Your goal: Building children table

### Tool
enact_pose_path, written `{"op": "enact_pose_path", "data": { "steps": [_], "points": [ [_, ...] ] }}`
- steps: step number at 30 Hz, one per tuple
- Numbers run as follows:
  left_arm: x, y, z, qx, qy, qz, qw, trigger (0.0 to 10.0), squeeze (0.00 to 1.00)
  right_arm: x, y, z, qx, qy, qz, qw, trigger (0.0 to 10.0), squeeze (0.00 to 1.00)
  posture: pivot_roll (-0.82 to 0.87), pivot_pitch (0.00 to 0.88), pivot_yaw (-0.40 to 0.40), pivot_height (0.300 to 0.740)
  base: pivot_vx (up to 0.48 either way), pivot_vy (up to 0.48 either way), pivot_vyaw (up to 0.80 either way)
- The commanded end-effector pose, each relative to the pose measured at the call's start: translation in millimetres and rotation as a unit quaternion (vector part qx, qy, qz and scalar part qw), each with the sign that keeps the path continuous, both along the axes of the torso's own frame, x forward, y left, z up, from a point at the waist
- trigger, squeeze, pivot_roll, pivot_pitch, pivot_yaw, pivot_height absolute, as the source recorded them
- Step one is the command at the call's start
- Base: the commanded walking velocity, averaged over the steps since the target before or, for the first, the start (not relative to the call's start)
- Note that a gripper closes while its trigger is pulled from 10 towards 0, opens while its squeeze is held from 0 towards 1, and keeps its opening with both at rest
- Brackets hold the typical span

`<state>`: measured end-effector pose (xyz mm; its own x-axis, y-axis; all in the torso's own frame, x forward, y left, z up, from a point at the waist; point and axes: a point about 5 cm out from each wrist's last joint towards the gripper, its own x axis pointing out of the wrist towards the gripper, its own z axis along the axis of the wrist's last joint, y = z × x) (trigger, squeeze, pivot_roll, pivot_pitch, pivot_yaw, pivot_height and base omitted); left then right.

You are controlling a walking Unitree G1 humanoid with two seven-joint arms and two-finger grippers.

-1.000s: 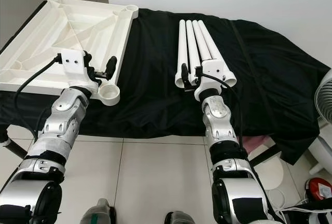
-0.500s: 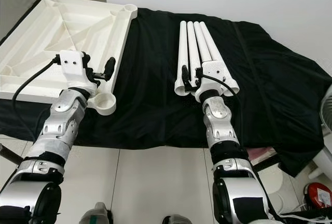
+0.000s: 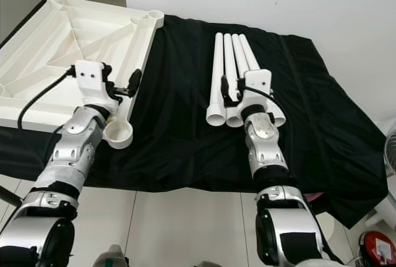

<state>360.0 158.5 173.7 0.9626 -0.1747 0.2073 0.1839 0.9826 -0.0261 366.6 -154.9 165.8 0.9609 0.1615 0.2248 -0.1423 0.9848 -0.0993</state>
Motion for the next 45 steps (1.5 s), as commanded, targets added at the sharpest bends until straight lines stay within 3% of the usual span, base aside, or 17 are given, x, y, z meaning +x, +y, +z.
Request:
{"op": "enact_pose_path", "data": {
  "steps": [1,21,45],
  "points": [
    [-0.3,-11.7,0.5,-0.004,-0.002,-0.015,1.000,10.0,0.00,-1.3,-13.2,-3.8,0.000,0.005,-0.019,1.000,10.0,0.00,0.15,0.000,-0.093,0.740,0.262,0.000,0.00],
    [-1.5,-11.5,0.2,-0.006,-0.003,-0.011,1.000,10.0,0.00,-0.7,-14.2,-3.8,-0.003,0.005,-0.017,1.000,10.0,0.00,0.15,0.000,-0.097,0.740,0.260,0.000,0.00],
    [0.0,-11.1,-2.5,-0.045,0.012,-0.017,0.999,10.0,0.00,-2.5,-13.7,-1.8,0.018,-0.009,-0.018,1.000,10.0,0.00,0.15,0.000,-0.084,0.740,0.000,0.000,0.00]
  ]
}}
